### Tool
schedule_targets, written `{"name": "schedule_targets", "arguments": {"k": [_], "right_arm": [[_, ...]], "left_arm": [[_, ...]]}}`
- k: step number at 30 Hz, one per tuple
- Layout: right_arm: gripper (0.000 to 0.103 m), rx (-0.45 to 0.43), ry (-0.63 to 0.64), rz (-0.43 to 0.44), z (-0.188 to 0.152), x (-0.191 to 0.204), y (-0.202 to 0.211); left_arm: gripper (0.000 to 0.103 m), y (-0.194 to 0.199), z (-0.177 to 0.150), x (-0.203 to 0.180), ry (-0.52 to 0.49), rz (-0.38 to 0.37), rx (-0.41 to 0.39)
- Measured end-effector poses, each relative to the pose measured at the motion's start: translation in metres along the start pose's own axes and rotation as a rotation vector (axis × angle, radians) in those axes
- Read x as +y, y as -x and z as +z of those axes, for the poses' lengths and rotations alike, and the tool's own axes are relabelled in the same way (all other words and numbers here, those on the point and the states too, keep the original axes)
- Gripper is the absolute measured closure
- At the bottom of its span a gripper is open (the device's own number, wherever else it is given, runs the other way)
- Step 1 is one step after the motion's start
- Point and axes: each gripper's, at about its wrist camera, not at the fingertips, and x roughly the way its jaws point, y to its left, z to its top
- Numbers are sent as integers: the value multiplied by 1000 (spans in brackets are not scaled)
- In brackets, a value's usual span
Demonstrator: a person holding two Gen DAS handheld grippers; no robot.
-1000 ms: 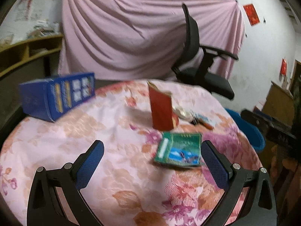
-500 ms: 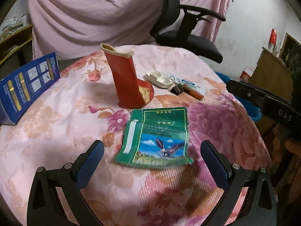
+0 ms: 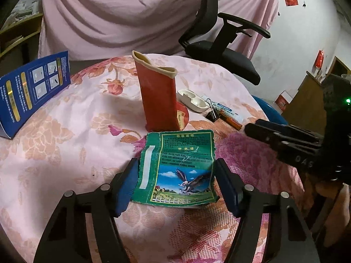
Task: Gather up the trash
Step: 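Grasp the green cigarette pack with the left tool while the right tool grasps the orange battery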
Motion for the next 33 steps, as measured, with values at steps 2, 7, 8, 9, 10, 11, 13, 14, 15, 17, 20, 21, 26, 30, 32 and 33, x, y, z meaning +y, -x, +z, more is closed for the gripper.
{"name": "schedule_targets", "arguments": {"k": [2,7,8,9,10,11,13,14,15,17,20,21,26,30,32,33], "right_arm": [[47,9,11,2,3,6,-6],[57,41,25,-10,9,19,-24],[58,43,23,-11,10,20,-26],[61,45,19,-12,9,20,-27],[64,47,15,-13,9,19,-28],[65,47,10,-16,9,17,-28],[73,44,-1,-15,8,15,-27],[73,41,-6,-11,7,14,-27],[73,39,-9,-8,6,14,-26],[73,34,-12,-4,5,14,-24],[74,24,-1,-9,4,17,-22],[74,21,5,-12,4,19,-21],[74,-19,55,-27,1,30,-12],[74,-58,74,-39,0,34,-4],[74,-88,72,-40,0,34,2],[74,-112,70,-40,-1,34,6]], "left_arm": [[40,3,0,2,2,-3,-3],[40,5,0,2,7,-2,-14],[40,6,-1,3,8,-2,-15],[40,6,-1,3,8,-2,-15],[40,6,-2,2,8,-2,-16],[40,6,-2,2,7,-2,-16],[40,6,-2,3,7,-2,-17],[40,6,-2,3,7,-2,-17],[40,7,-2,3,6,-2,-18],[40,7,-3,3,2,0,-19],[40,8,-4,2,-4,6,-21],[40,9,-4,1,-4,7,-23],[40,11,-5,3,5,2,-37],[40,22,-8,0,-12,9,-94],[40,29,-11,-3,-29,14,-129],[40,32,-12,-5,-38,19,-147]]}}
